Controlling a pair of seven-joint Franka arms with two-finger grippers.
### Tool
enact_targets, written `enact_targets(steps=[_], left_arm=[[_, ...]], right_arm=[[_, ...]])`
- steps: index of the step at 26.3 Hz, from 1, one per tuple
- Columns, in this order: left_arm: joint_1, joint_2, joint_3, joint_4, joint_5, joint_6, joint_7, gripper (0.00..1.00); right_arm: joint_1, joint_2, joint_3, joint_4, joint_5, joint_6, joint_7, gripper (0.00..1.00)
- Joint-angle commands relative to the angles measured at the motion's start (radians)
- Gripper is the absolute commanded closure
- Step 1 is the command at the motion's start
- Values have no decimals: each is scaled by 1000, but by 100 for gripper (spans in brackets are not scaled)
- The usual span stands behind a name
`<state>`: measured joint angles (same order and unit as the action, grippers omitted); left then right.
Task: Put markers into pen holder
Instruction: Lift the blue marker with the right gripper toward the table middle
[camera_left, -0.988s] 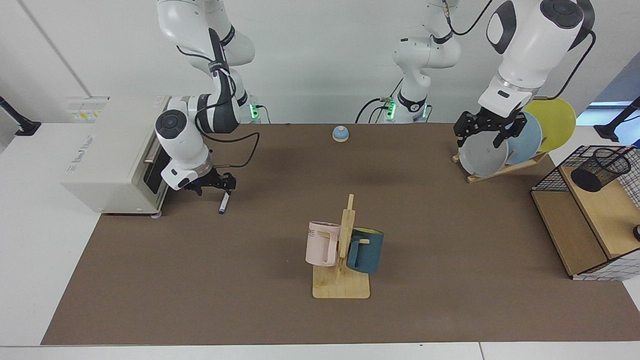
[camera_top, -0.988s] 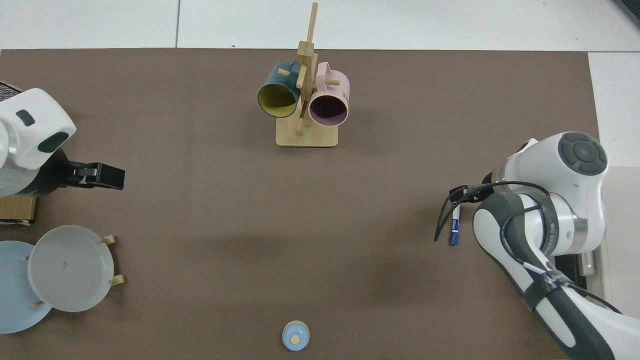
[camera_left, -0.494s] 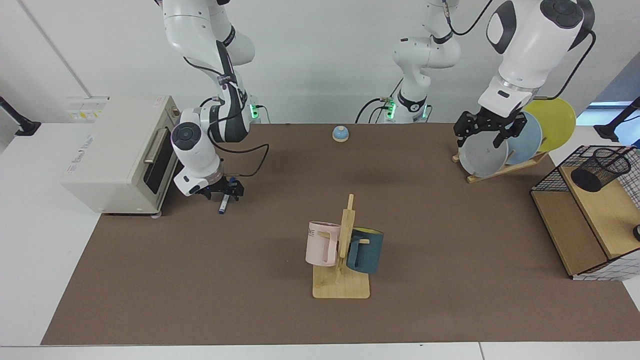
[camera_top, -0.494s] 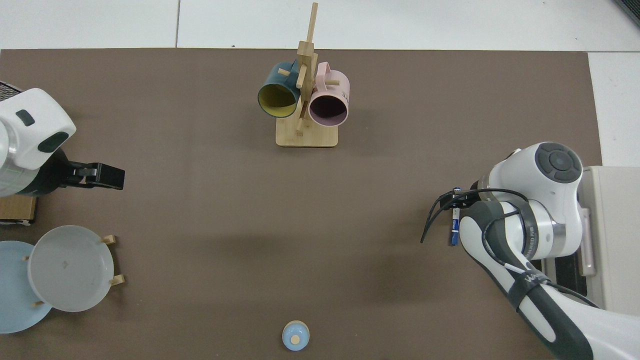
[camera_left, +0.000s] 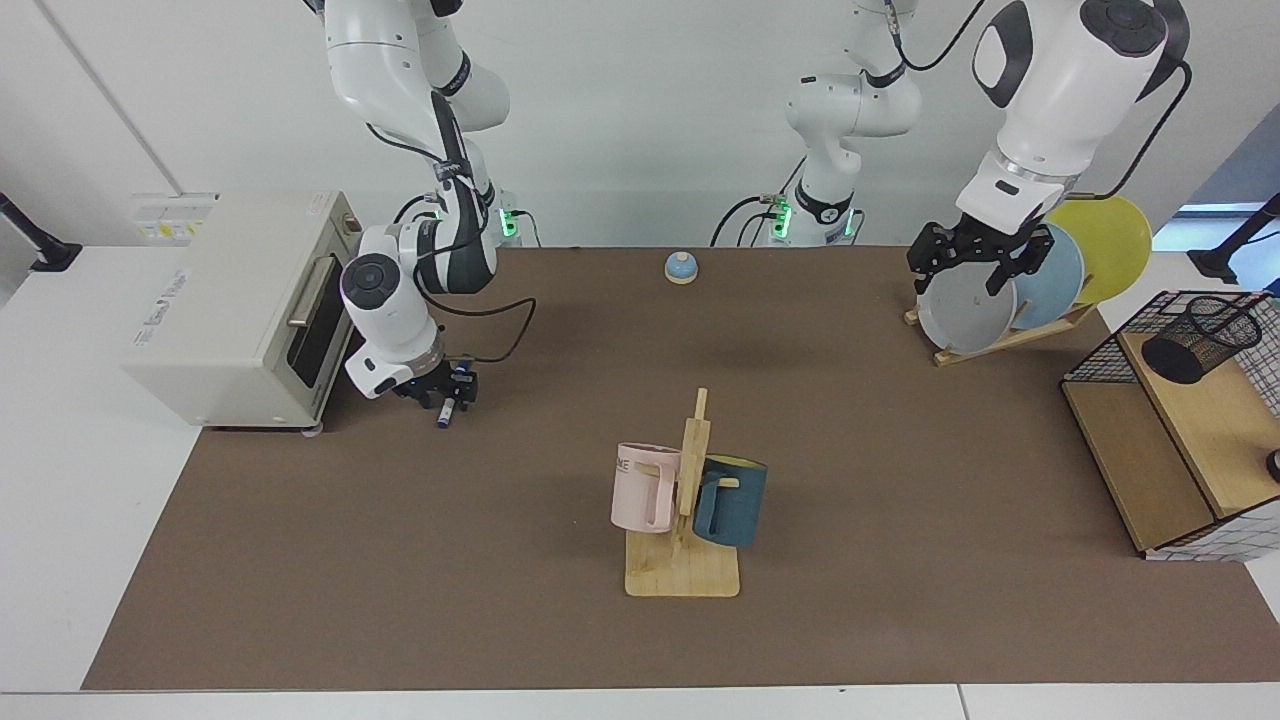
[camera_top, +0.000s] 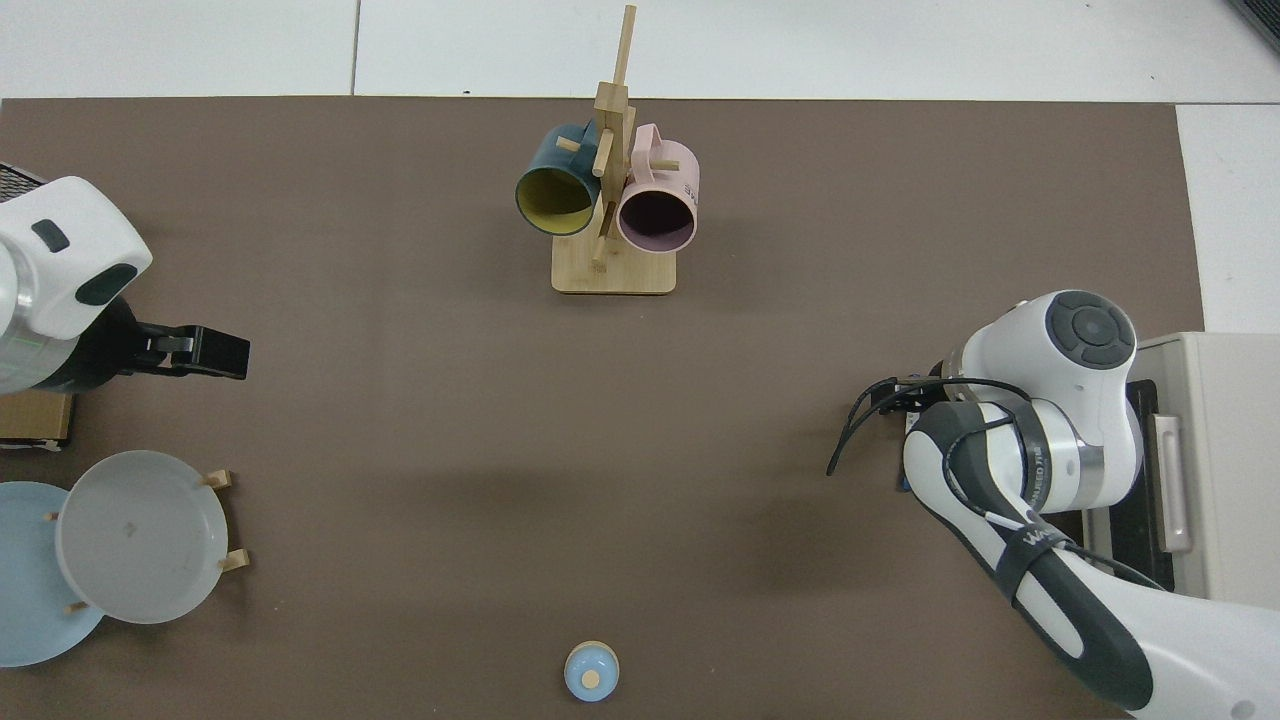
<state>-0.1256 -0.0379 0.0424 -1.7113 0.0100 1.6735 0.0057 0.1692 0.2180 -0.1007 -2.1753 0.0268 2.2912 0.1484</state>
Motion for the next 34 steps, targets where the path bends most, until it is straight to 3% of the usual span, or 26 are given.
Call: enact_targets(steps=[1,11,16,21,26,30,34], left_arm=[[-6,-27,5,-28,-7,-1,3,0],[-6,-25,5,-27,-7,-1,3,0],[-6,-25,5,-28,-7,-1,3,0],[-6,-25,5,-28,-7,-1,3,0],[-6,-27,5,-30,-7,-1,3,0],[-6,-27,5,-30,-7,-3,3,0],[-6,-27,5,-28,-7,-3,3,0]], right_arm=[[6,-2,7,-3,1,16,20,100],[6,3,7,14,2,-6,25,100],[12,0,15,101,16,-122,157,100],[72,-5,10,222,185,-263,259,100],[72,-6,16,308,240,-340,381,100],[90,-6,15,373,356,-381,473,100],[115,-6,16,400,410,-391,600,100]])
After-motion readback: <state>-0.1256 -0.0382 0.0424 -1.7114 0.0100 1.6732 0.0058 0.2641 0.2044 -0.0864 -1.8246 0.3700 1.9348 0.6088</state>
